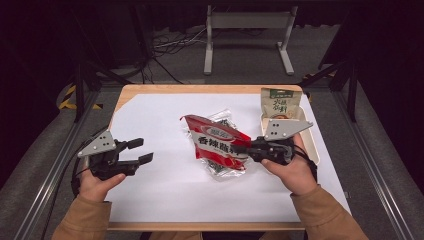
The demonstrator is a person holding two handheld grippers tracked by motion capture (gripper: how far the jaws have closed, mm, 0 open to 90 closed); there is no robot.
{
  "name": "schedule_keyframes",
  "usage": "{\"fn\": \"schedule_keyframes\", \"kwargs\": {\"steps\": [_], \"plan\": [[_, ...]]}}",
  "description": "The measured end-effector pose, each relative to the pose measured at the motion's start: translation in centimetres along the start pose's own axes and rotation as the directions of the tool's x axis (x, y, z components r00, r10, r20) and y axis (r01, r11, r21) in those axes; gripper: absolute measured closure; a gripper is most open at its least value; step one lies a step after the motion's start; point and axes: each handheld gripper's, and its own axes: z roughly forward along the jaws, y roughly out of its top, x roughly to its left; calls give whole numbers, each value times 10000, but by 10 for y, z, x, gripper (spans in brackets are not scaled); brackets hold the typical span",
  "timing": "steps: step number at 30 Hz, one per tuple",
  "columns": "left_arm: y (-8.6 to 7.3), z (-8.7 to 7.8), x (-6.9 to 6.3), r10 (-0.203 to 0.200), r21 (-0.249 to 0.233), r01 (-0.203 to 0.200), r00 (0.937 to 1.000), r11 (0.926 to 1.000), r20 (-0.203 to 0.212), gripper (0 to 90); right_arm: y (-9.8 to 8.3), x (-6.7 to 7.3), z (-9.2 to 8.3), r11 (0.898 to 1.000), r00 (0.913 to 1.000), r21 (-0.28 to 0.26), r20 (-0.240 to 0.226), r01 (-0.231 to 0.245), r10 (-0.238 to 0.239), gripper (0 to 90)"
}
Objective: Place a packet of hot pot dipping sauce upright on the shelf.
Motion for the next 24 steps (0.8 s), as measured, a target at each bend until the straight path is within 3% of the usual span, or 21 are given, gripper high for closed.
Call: {"fn": "schedule_keyframes", "kwargs": {"steps": [10,24], "plan": [[-13,8,12,-414,225,425,9980,9988,-476,370,4,-13,-22,9999,9981,127,609,63,-70,897],[-31,18,25,-535,550,582,9951,9968,-826,361,4,-30,-51,10000,9897,-3,1427,85,-84,897]]}}
